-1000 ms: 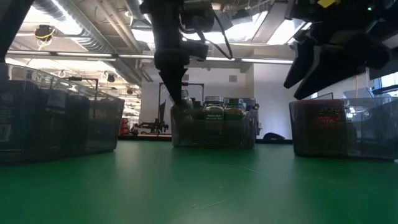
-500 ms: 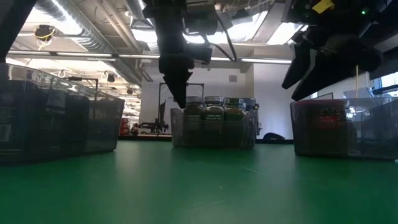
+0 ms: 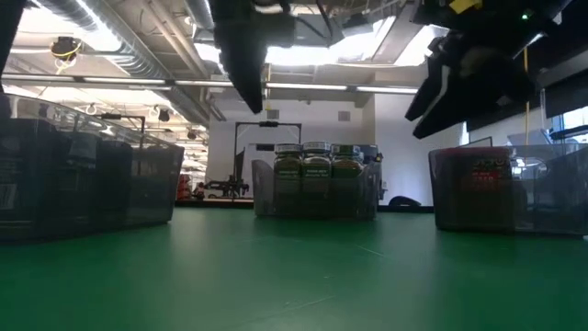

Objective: Sort spices by type
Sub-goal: Put the black seasoning can into the left black bin

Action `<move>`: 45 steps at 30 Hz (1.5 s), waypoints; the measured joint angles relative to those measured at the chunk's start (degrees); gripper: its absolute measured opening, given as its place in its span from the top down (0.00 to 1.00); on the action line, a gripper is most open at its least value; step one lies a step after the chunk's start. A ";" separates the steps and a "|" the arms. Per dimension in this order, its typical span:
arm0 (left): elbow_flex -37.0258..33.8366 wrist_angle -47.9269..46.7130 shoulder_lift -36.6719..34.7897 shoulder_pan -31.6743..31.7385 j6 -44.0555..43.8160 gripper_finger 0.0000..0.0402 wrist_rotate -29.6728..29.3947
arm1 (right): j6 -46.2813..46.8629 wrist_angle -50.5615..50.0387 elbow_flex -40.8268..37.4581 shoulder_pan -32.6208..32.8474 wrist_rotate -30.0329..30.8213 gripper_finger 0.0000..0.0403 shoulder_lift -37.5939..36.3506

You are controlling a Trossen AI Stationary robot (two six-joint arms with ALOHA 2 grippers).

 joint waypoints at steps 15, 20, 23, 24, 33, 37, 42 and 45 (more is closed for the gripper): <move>-24.50 12.70 -22.22 -5.58 -11.77 0.24 -0.05 | -9.78 -8.74 1.48 -17.33 0.46 0.24 -5.02; -32.77 17.19 -27.95 -7.59 -16.38 0.24 -0.14 | -16.69 -11.16 2.61 -27.47 0.26 0.24 -8.17; -36.97 19.45 -30.42 -8.92 -18.80 0.24 -0.69 | -22.91 -11.57 3.13 -34.69 -0.43 0.24 -8.99; -38.19 20.58 -31.23 -9.35 -19.66 0.24 -0.83 | -25.01 -11.66 3.47 -37.22 -0.47 0.24 -9.03; -45.23 28.40 -32.84 -11.10 -21.47 0.24 -2.32 | -36.45 -7.99 6.12 -59.38 -3.34 0.24 -8.32; -46.47 30.24 -32.82 -11.08 -20.89 0.24 -2.85 | -37.10 -8.47 9.65 -65.94 -8.46 0.24 -6.78; -46.48 30.23 -32.82 -11.04 -19.74 0.24 -3.32 | -38.78 -12.15 17.08 -70.63 -10.67 0.24 -1.18; -46.48 30.15 -32.82 -11.04 -19.72 0.24 -3.65 | -39.86 -17.81 22.05 -72.83 -11.45 0.24 3.41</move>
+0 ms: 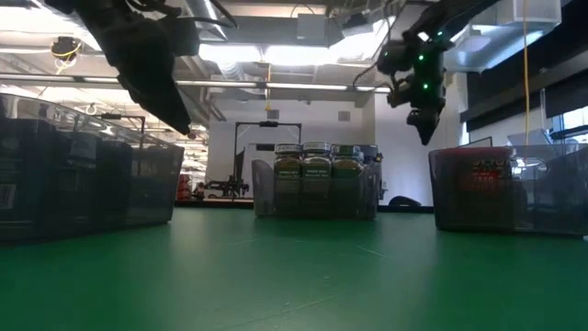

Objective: Sort spices by type
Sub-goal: Put the black seasoning can into the left black bin

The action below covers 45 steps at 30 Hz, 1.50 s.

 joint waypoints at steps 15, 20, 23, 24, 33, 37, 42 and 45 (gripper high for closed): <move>0.00 0.35 0.00 -0.70 1.53 0.24 -1.94 | -6.25 -7.61 4.31 -6.91 -2.34 0.24 13.18; 0.00 0.35 0.02 -0.70 1.53 0.24 -1.94 | -7.15 -7.52 4.23 -7.80 -2.60 0.24 15.30; 0.00 0.35 0.02 -0.70 1.53 0.24 -1.94 | -7.79 -6.72 4.18 -8.20 -2.21 0.24 16.90; 0.00 0.35 0.02 -0.70 1.53 0.24 -1.94 | -7.85 -5.96 4.16 -8.31 -1.96 0.24 17.34; 0.00 1.19 0.02 -0.70 1.53 0.24 -1.92 | -8.33 -4.42 4.16 -8.49 -1.92 0.24 21.21; 0.00 1.18 0.02 -0.70 1.53 0.24 -1.94 | -8.33 -4.46 4.16 -8.49 -2.07 0.26 22.92; 0.00 1.17 0.03 -0.70 2.16 0.24 -1.92 | -8.45 -5.75 4.13 -8.49 -4.11 0.38 23.88; 0.01 1.18 0.04 -0.70 2.88 0.24 -1.92 | -8.84 -5.67 4.14 -8.47 -2.97 0.48 23.88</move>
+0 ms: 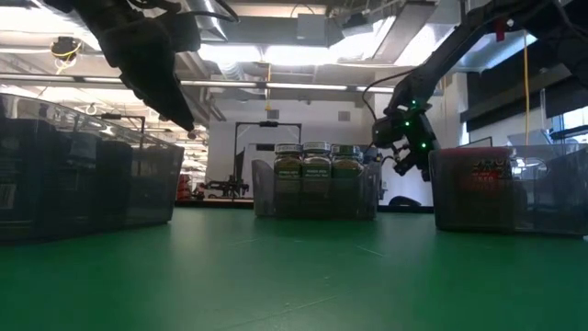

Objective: Sort spices by type
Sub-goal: Put the black seasoning can into the left black bin

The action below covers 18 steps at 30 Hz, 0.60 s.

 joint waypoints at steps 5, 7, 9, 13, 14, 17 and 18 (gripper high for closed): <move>0.01 0.00 -0.01 0.00 0.14 0.24 0.00 | -0.49 -1.19 -0.06 0.16 1.04 0.66 -0.07; 0.01 0.00 0.00 0.00 0.14 0.24 0.00 | -0.65 -1.36 -0.07 0.80 0.64 0.68 -0.35; 0.01 0.00 0.00 0.00 0.10 0.24 0.00 | -0.63 -1.47 -0.21 1.52 0.40 0.68 -0.88; 0.01 0.00 0.00 0.00 -0.31 0.24 0.00 | 1.85 -4.36 0.17 4.10 1.47 0.68 -1.17; 0.01 0.01 0.00 -0.07 -0.62 0.24 0.00 | 2.81 -5.19 0.27 5.38 2.30 0.68 -3.29; 0.01 -0.12 0.00 -0.84 -0.78 0.24 -0.02 | 4.18 -5.09 1.07 8.74 2.57 0.68 -7.22; 0.01 -0.47 0.00 -1.41 -0.78 0.24 -0.01 | 4.33 -5.47 0.88 9.81 2.55 0.68 -7.67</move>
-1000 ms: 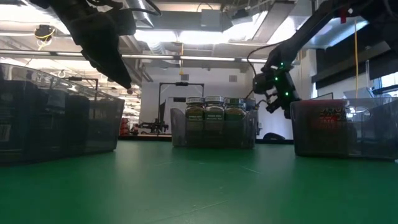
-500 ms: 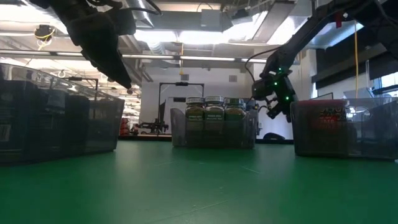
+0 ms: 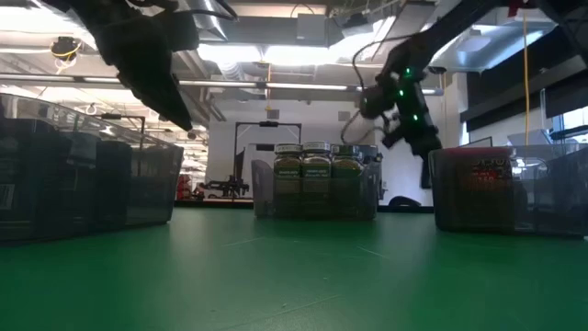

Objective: Sort spices by type
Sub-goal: Put the black seasoning can into the left black bin

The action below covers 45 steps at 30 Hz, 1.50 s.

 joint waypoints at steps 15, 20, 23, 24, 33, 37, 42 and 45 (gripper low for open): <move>0.00 -0.84 0.00 -8.01 -5.89 0.24 -0.19 | 10.87 -9.43 9.04 23.30 -5.42 0.68 -11.19; 0.00 -0.82 0.00 -11.52 -8.38 0.24 -0.91 | 15.65 -9.51 11.78 31.60 -8.68 0.68 -12.26; 0.00 -0.84 0.00 -13.53 -9.73 0.24 -2.01 | 18.73 -8.63 11.93 36.72 -12.30 0.68 -11.59; 0.00 -0.84 0.00 -14.13 -10.11 0.24 -2.39 | 19.95 -7.88 11.93 38.48 -13.53 0.68 -11.54; 0.00 -0.74 0.00 -17.99 -12.50 0.24 -3.66 | 30.80 0.12 12.00 52.08 -21.22 0.68 -10.65; 0.00 -0.31 -0.01 -19.05 -12.76 0.24 -3.68 | 34.56 3.66 12.00 56.40 -24.41 0.68 -8.49; 0.02 1.34 0.00 -20.08 -12.71 0.24 -3.71 | 37.69 4.67 12.00 59.37 -27.95 0.68 -4.03; 0.02 2.71 0.00 -20.54 -12.37 0.24 -3.69 | 39.45 4.53 11.97 60.09 -30.17 0.68 -0.66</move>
